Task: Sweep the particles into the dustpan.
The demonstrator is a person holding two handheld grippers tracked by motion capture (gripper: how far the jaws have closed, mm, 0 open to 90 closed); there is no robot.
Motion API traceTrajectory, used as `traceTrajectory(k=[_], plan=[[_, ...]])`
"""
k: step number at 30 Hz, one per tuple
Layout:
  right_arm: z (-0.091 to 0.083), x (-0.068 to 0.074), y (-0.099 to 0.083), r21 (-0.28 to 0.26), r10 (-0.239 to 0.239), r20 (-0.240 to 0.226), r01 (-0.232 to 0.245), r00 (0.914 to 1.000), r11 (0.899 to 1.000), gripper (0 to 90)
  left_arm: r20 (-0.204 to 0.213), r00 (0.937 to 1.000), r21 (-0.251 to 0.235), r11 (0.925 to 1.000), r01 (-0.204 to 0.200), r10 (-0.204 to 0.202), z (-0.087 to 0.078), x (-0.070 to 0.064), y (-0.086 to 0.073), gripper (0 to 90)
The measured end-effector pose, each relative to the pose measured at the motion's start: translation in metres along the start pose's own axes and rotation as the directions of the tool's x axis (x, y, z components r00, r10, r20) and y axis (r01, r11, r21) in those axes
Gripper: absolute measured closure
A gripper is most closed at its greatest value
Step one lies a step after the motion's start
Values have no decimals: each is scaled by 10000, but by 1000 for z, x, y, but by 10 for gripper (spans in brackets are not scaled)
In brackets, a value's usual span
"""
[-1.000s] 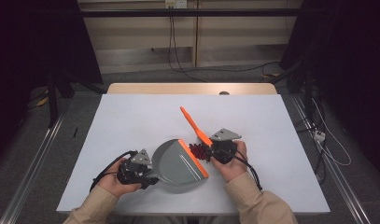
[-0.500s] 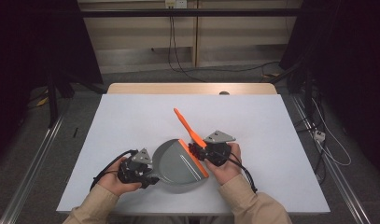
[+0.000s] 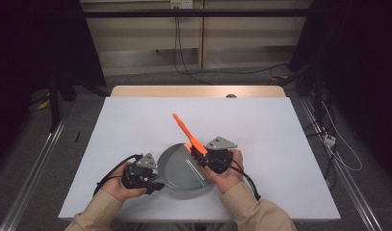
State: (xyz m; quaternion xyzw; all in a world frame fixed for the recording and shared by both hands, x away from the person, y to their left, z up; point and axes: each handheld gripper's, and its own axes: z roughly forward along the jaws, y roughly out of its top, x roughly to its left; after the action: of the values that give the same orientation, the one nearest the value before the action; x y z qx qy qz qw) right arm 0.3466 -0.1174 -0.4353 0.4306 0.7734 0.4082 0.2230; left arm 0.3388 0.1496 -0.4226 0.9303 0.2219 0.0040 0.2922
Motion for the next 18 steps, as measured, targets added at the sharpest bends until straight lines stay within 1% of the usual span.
traceTrajectory(k=[3,5,7,9,10,11,13,14,15,16,17,18], plan=[[1,5,0,-58,-102,-50,102,9999,9999,702,2,10000,20,10000,19,-19,0,0,0,628],[1,8,1,-109,-100,-177,98,9998,9999,702,4,10000,39,10000,32,-32,0,0,0,628],[2,11,2,-109,-292,-149,291,9995,9995,703,-13,10000,47,10000,52,-52,0,0,-1,628],[1,14,2,-167,-361,-106,360,9993,9992,703,-10,10000,62,10000,78,-78,1,0,-1,628],[1,16,3,-207,-377,-170,374,9991,9991,703,-11,10000,73,9999,95,-95,1,0,-1,628],[0,17,4,-319,-325,-174,319,9993,9990,704,20,9999,76,9999,102,-102,1,1,-1,628],[-1,20,5,-390,-274,-401,258,9988,9989,705,-18,9999,70,9999,134,-133,2,0,-2,628],[-2,24,7,-523,-270,-469,246,9985,9983,709,-16,9999,81,9999,123,-123,2,1,-2,628],[-3,26,8,-492,-258,-645,227,9976,9985,710,-24,10000,144,9999,57,-57,2,1,-2,628],[-3,29,9,-520,-153,-869,108,9961,9986,711,-55,9999,321,9994,-159,161,2,2,-2,628],[-3,30,10,-572,-96,-998,39,9950,9984,712,-58,9999,97,9999,126,-125,3,1,-3,628],[-5,32,12,-703,-94,-1081,18,9941,9975,712,-57,9999,80,9999,141,-141,3,1,-3,628]])
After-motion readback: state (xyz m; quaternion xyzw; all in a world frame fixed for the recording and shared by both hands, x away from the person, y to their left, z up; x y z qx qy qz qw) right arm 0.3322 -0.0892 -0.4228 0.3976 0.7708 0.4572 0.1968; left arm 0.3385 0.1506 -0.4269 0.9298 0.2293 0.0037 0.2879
